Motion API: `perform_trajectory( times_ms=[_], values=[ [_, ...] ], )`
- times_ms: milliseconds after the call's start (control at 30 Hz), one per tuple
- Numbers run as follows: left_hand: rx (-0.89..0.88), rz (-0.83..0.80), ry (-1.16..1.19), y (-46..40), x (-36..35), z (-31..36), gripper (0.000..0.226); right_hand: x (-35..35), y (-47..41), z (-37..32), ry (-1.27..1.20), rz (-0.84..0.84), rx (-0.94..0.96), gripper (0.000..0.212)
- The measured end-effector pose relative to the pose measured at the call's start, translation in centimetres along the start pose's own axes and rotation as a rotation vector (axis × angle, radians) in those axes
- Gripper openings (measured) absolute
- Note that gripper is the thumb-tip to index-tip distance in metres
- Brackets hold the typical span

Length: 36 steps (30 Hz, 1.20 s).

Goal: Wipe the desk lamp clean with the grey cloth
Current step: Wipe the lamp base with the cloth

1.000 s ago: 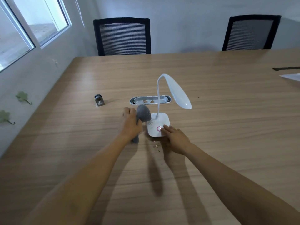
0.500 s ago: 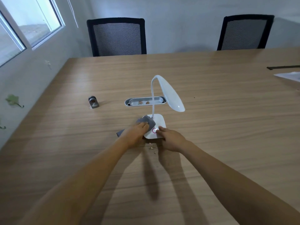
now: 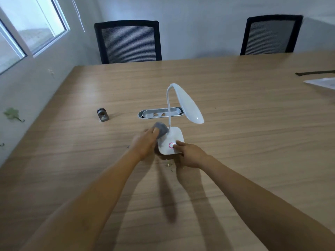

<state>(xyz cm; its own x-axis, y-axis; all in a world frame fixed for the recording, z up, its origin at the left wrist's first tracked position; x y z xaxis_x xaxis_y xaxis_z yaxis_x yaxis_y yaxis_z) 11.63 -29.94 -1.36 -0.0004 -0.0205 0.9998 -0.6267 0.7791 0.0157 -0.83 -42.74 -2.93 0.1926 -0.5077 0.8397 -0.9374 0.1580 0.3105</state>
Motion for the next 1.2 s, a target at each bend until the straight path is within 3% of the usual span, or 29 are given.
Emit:
perform_trajectory(
  times_ms=[167, 300, 400, 533, 733, 933, 1100, 1200],
  values=[
    [-0.288, -0.065, -0.233, 2.7, -1.6, 0.3, 0.039, 0.3, -0.2, -0.4, 0.003, -0.001, 0.018, 0.052],
    [-0.528, 0.159, -0.319, 5.7, 0.1, -1.6, 0.029, 0.3, -0.1, -0.3, 0.001, -0.005, -0.011, 0.053],
    [-0.342, 0.211, -0.235, 5.2, 0.9, -3.7, 0.019, 0.3, 0.0, -0.3, 0.001, -0.003, -0.006, 0.054],
    [-0.123, 0.201, -0.103, 2.8, 1.2, -3.4, 0.03, 0.1, -0.2, -0.1, 0.003, -0.004, -0.01, 0.054],
    [-0.251, 0.03, -0.124, 2.3, -1.0, 0.3, 0.029, 0.4, -0.2, -0.5, 0.03, -0.012, 0.01, 0.054],
    [-0.358, -0.167, -0.304, 4.6, -1.2, -1.9, 0.026, 0.1, 0.1, -0.1, -0.033, -0.014, -0.033, 0.059],
    [-0.136, 0.118, -0.22, 4.2, 1.1, -3.4, 0.028, 0.3, 0.3, -0.5, -0.029, -0.013, -0.005, 0.06],
    [-0.071, 0.134, -0.163, 2.9, 1.8, -2.0, 0.027, 0.3, 0.3, -0.4, -0.014, -0.015, -0.007, 0.059]
  ],
)
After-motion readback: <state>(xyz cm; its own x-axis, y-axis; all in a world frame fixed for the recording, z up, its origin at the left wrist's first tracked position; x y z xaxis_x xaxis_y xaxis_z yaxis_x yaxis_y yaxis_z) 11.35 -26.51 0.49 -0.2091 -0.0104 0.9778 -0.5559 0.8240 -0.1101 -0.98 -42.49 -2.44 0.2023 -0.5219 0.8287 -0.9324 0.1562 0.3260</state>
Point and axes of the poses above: each hand's wrist, its own y-axis away from the middle knuckle, its own x-axis out of the back of the hand, z = x × y, the point moved 3 cm from there along -y, towards the middle knuckle, and after that the axes turned 10 degrees about -y, right-handed, at the moved point
